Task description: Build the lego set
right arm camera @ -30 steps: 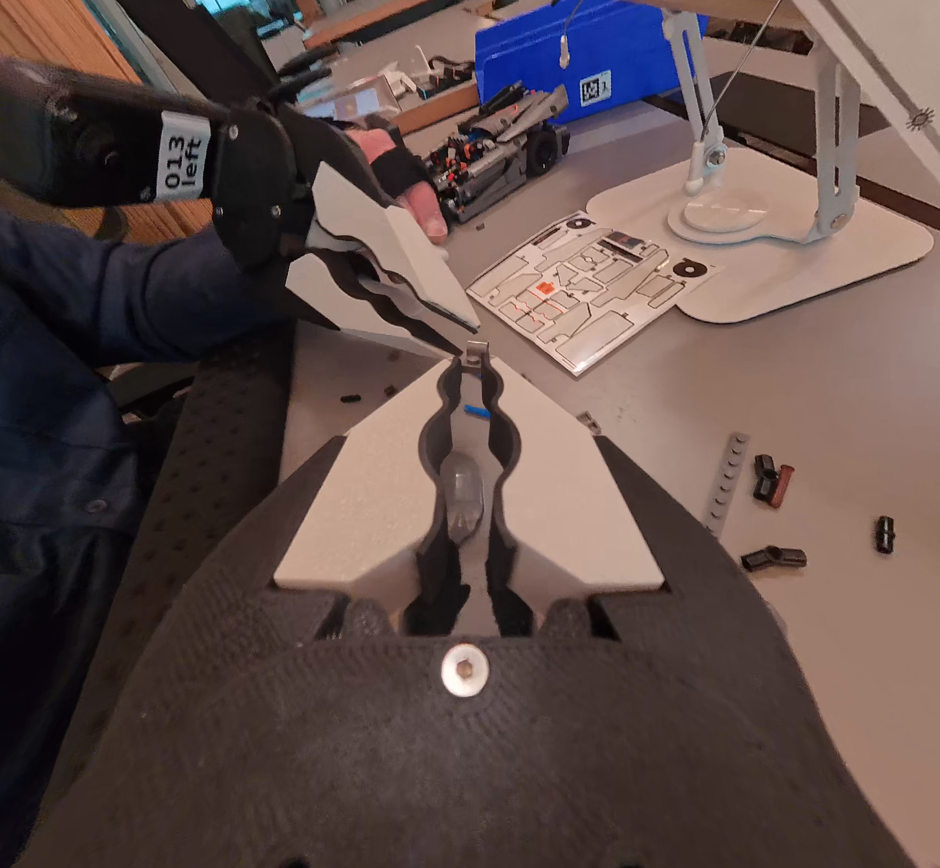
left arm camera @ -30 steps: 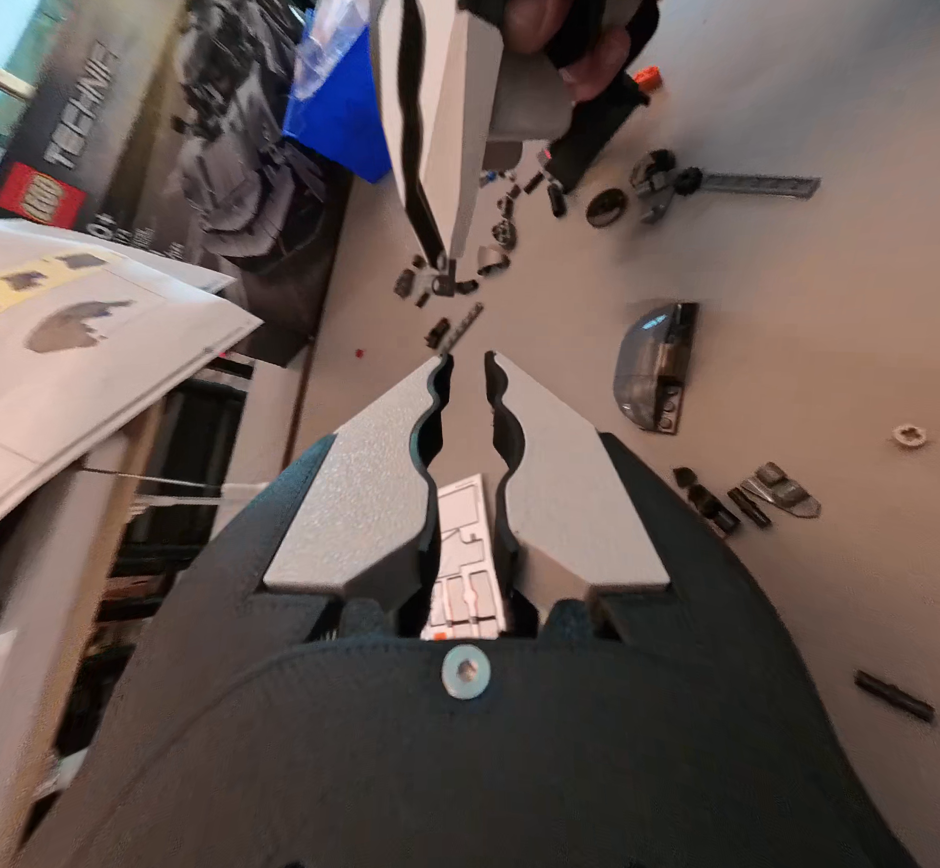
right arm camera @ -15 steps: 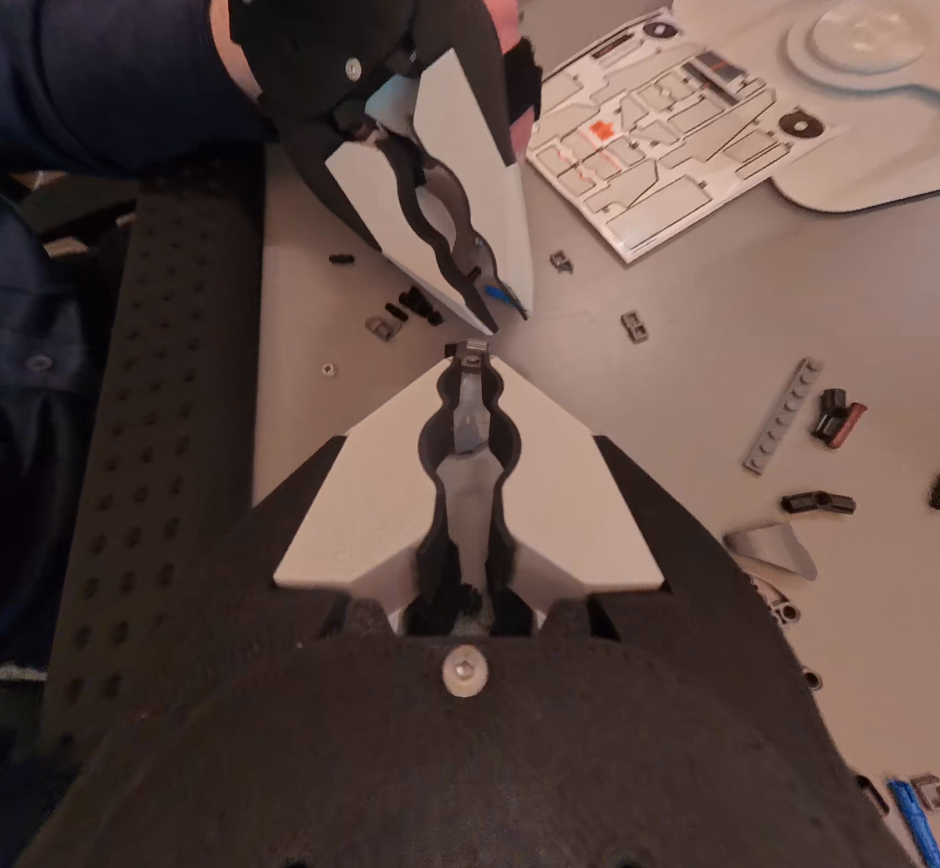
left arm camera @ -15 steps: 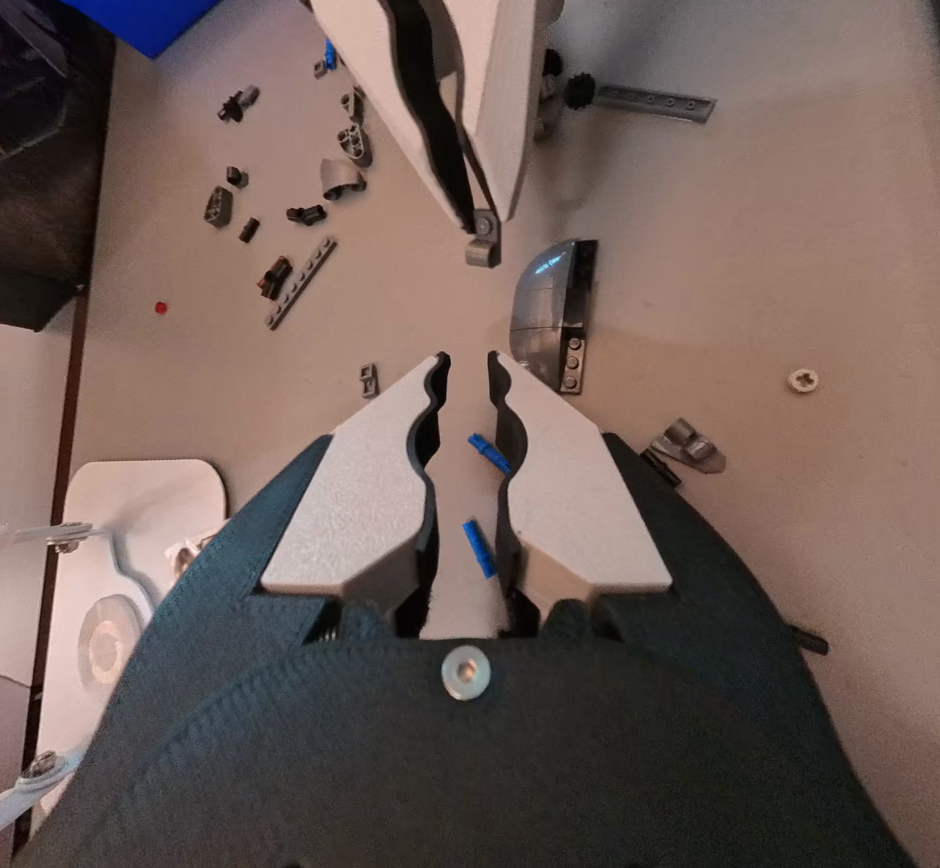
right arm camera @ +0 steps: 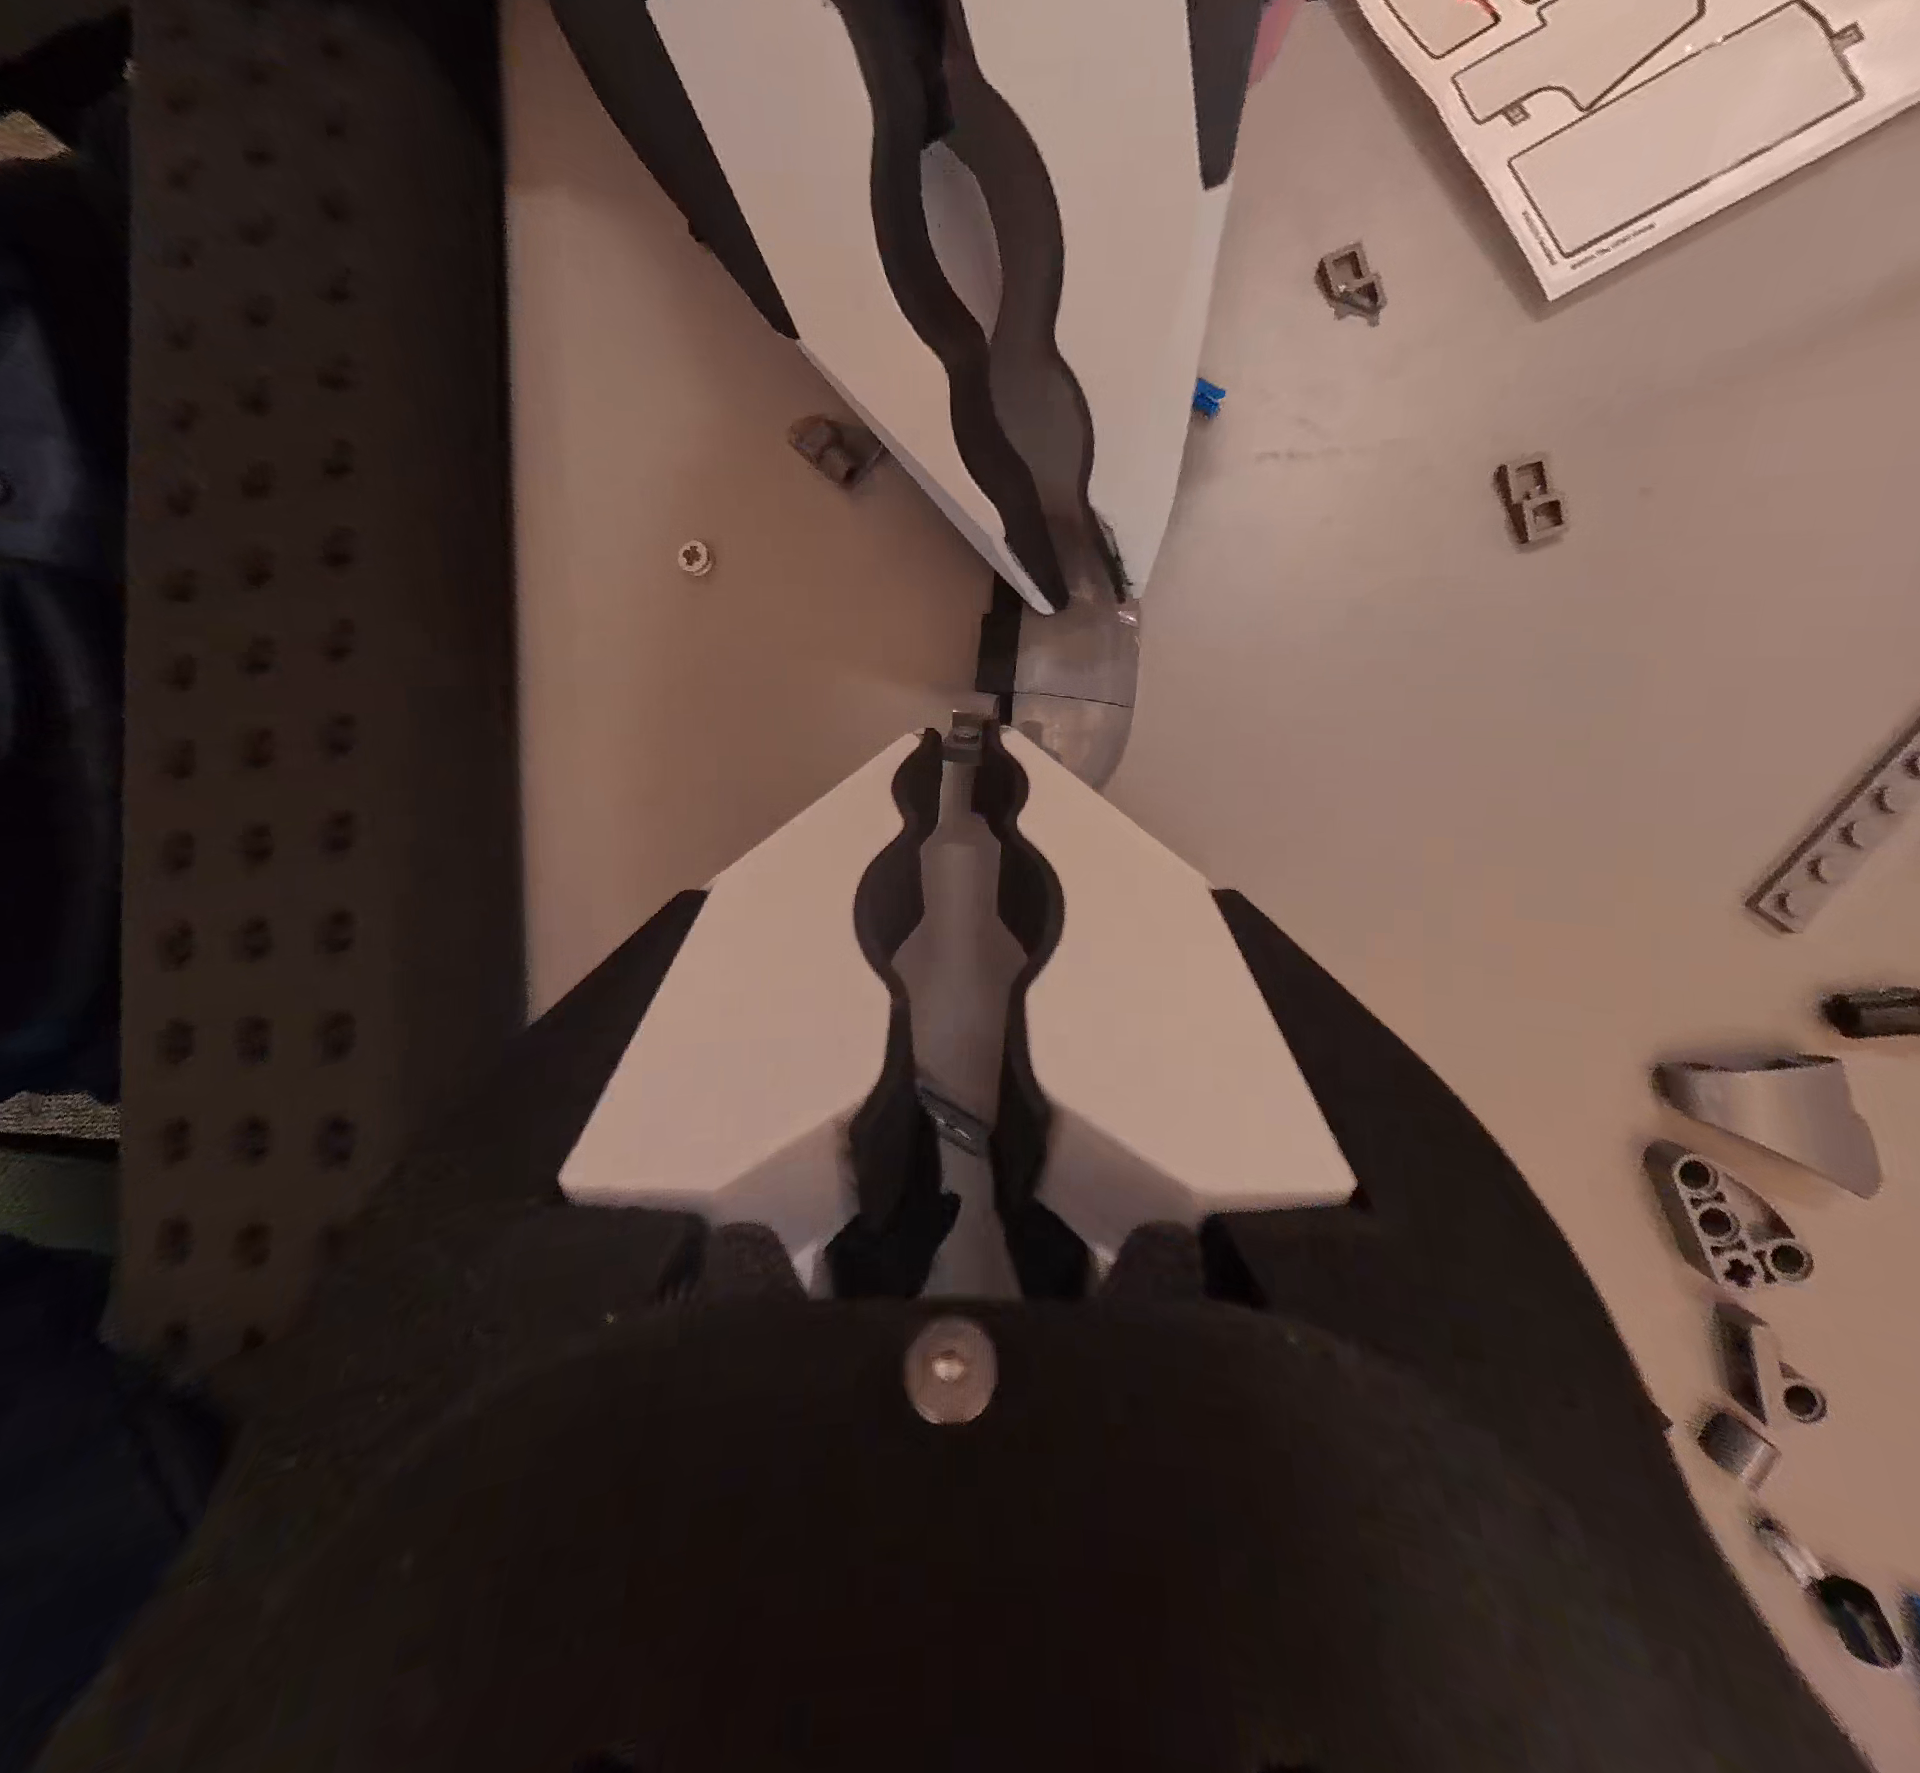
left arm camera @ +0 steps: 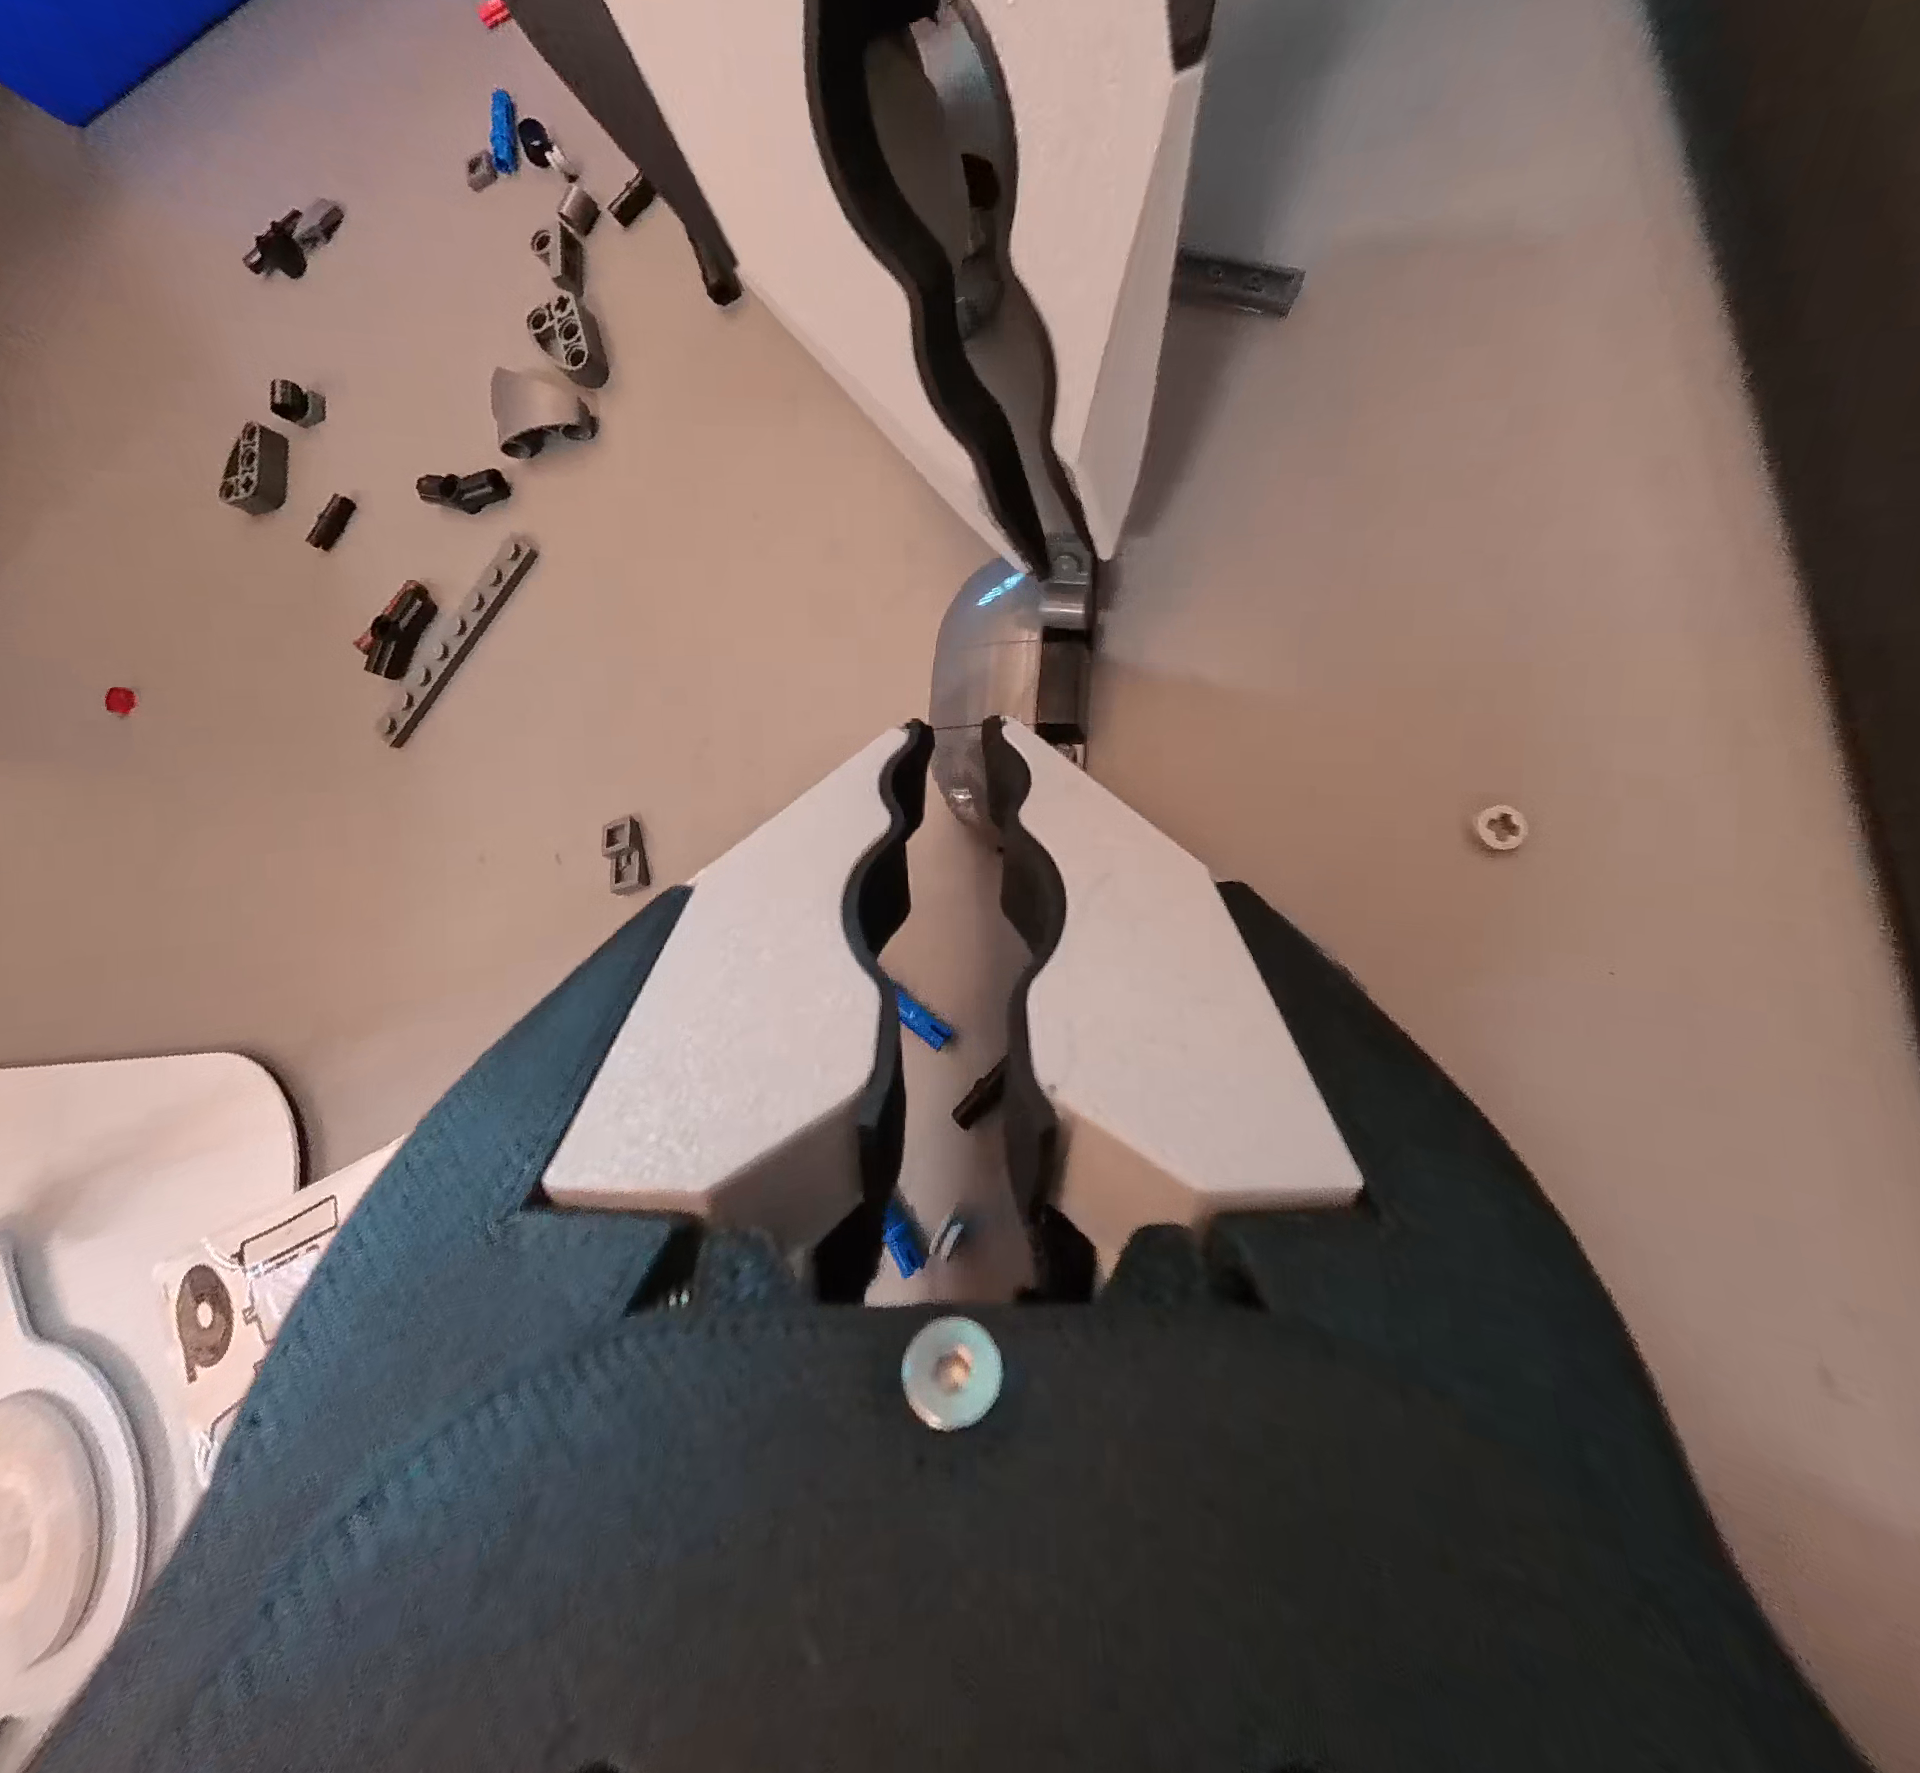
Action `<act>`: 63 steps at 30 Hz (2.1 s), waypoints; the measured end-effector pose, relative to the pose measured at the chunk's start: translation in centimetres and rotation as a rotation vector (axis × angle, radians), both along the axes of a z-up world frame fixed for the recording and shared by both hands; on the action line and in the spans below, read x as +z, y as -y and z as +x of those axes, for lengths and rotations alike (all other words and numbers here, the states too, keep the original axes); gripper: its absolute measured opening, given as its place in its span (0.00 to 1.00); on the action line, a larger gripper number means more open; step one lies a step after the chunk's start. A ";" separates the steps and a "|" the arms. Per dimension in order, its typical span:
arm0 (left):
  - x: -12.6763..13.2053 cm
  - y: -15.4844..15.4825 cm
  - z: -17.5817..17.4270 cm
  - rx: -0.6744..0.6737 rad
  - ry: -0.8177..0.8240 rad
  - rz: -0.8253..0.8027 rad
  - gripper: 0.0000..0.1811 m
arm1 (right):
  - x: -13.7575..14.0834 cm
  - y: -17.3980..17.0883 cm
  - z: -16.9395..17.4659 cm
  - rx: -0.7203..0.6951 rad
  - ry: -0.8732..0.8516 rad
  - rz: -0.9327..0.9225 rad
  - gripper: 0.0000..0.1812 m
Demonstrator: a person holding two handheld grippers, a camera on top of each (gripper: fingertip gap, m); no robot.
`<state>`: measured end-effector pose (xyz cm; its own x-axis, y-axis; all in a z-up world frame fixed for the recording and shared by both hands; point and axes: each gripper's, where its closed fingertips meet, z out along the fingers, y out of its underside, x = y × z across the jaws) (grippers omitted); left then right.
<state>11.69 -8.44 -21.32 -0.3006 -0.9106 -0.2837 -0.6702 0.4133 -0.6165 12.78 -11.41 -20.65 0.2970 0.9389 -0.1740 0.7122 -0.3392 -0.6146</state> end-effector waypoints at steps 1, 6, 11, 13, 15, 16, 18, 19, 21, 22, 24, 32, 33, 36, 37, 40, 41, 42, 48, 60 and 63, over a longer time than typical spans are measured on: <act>0.0 0.0 0.0 -0.001 -0.001 -0.002 0.04 | 0.0 -0.2 0.1 -0.007 0.007 0.010 0.03; -0.1 0.0 0.0 0.004 -0.010 -0.004 0.02 | -0.5 -0.1 0.3 -0.002 0.042 0.019 0.03; -0.4 -0.4 -0.1 0.019 -0.025 0.028 0.00 | -1.0 -0.2 0.6 -0.010 0.085 0.031 0.03; -0.5 -0.5 -0.1 0.020 -0.031 0.025 0.00 | -1.2 -0.1 0.7 -0.009 0.093 0.028 0.03; -0.8 -0.5 -0.2 0.021 -0.042 0.019 0.02 | -1.4 -0.1 0.9 -0.011 0.106 0.023 0.03; -0.9 -0.5 -0.3 0.022 -0.046 0.015 0.02 | -1.5 -0.1 1.0 -0.013 0.114 0.024 0.03; -1.1 -0.5 -0.3 0.021 -0.056 0.013 0.03 | -1.5 -0.1 0.9 -0.010 0.118 0.030 0.03; -1.1 -0.5 -0.3 0.020 -0.057 0.014 0.03 | -1.5 -0.1 0.9 -0.005 0.122 0.034 0.03; -1.0 -0.4 -0.2 0.020 -0.053 0.006 0.04 | -1.6 0.0 0.9 0.002 0.128 0.041 0.03; -0.9 -0.4 -0.2 0.022 -0.050 0.005 0.04 | -1.5 -0.1 0.8 0.004 0.128 0.046 0.03; -0.8 -0.4 -0.2 0.024 -0.049 0.000 0.04 | -1.3 0.0 0.5 0.019 0.118 0.060 0.03; -1.3 -0.5 -0.2 0.024 -0.066 -0.001 0.02 | -1.5 -0.1 0.0 0.048 0.147 0.110 0.03; -1.4 -0.5 -0.2 0.023 -0.067 -0.001 0.02 | -1.5 -0.1 0.0 0.052 0.154 0.119 0.03; -1.4 -0.6 -0.2 0.025 -0.066 -0.001 0.02 | -1.4 -0.2 0.1 0.059 0.166 0.148 0.03; -1.4 -0.6 -0.1 0.026 -0.065 -0.001 0.02 | -1.4 -0.2 0.0 0.061 0.165 0.153 0.03; -1.4 -0.6 -0.1 0.029 -0.067 -0.007 0.02 | -1.5 -0.3 0.1 0.061 0.178 0.163 0.03; -1.3 -0.6 -0.2 0.032 -0.066 -0.017 0.02 | -1.5 -0.3 0.1 0.062 0.180 0.162 0.03; -1.2 -0.5 -0.3 0.035 -0.065 -0.039 0.03 | -1.5 -0.2 0.0 0.064 0.178 0.162 0.03; 1.1 1.7 -1.2 0.003 -0.043 -0.233 0.13 | -1.4 -0.3 0.0 0.062 0.169 0.165 0.03; -1.0 2.6 -1.7 -0.008 -0.151 -0.238 0.21 | -1.5 -0.4 0.0 0.061 0.181 0.171 0.03; -1.0 2.5 -1.7 -0.021 -0.142 -0.228 0.20 | -1.4 -0.5 0.0 0.060 0.183 0.185 0.03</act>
